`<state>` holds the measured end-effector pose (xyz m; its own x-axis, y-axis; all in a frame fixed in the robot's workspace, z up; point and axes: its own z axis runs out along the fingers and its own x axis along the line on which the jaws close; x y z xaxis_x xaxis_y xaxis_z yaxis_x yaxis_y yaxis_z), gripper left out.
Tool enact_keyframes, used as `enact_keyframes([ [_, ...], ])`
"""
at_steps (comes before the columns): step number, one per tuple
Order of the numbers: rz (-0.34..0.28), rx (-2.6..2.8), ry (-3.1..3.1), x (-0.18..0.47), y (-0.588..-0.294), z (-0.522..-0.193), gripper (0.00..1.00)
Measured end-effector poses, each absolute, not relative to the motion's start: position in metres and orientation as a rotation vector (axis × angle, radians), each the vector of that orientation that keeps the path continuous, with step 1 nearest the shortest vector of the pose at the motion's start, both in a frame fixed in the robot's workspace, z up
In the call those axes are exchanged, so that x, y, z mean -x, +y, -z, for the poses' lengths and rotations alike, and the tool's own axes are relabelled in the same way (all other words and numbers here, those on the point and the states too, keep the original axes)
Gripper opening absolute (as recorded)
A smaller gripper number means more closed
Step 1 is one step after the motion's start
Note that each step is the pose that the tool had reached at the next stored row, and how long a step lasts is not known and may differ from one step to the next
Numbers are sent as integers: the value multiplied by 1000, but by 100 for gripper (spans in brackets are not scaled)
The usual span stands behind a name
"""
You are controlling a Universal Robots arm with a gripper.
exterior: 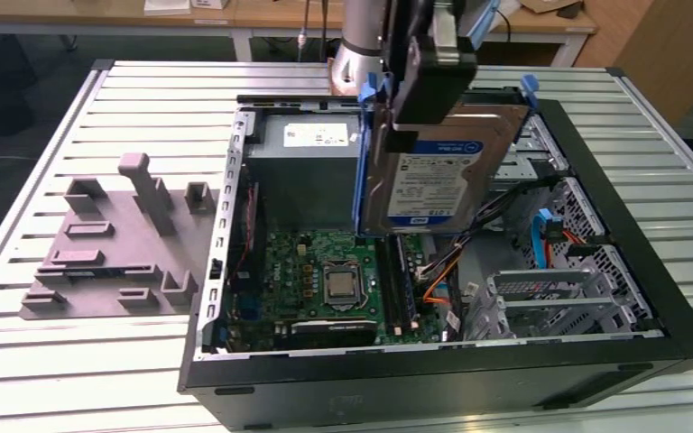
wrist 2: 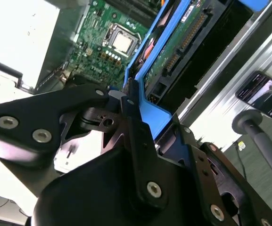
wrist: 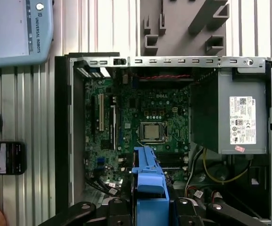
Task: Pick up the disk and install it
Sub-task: 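Insert the disk into the insertion slot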
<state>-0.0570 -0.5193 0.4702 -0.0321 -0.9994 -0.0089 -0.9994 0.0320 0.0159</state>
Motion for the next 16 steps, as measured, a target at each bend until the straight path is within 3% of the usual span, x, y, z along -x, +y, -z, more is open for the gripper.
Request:
enact_keyframes([
  [16, 24, -2181, -2252, 40, -549, -468, 36],
])
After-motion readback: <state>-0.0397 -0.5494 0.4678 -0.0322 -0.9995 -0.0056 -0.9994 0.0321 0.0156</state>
